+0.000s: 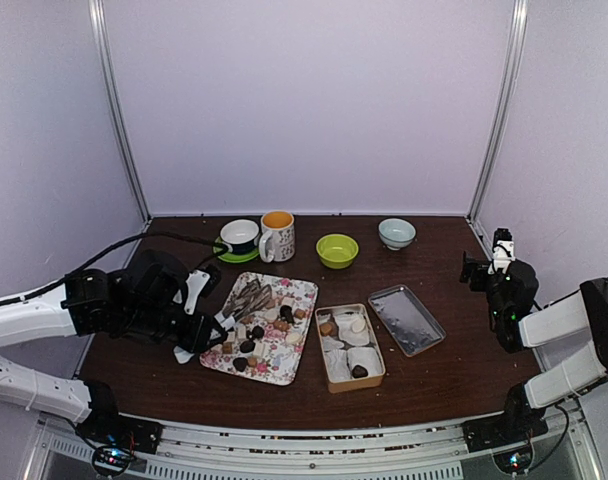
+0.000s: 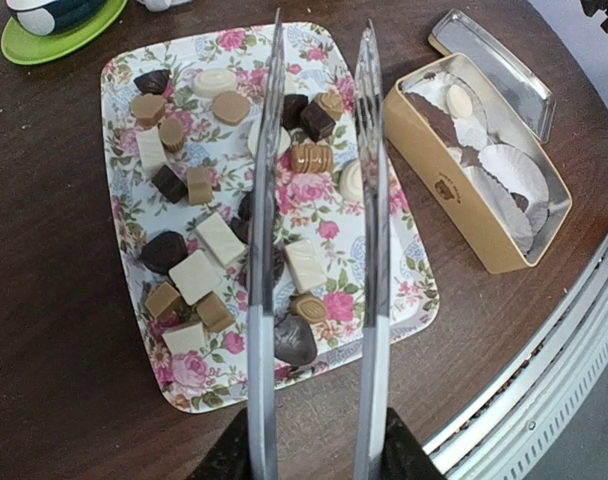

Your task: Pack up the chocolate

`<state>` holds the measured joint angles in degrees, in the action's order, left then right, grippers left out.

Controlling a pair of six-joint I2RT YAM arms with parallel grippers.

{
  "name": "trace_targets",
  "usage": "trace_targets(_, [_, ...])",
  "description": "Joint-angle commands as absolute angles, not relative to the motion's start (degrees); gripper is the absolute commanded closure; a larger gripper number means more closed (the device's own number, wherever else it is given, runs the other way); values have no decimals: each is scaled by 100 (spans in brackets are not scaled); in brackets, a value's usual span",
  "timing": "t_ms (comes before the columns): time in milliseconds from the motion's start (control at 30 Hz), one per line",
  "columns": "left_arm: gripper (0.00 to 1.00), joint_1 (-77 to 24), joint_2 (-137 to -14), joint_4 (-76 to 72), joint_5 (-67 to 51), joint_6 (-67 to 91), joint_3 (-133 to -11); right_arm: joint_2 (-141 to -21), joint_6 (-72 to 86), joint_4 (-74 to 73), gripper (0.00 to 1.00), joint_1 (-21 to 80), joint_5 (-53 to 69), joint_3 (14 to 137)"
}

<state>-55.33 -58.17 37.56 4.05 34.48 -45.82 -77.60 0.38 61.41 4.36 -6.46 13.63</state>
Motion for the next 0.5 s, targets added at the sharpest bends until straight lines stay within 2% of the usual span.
trace_targets(0, [63,-5500,-5709,3512,117,3614,-4355,-7784,81,6183,0,397,-729,1452])
trace_targets(467, [62,-5502,-5224,3987,-300,3661,-4066,-7784,84,6182,0,396,-729,1458])
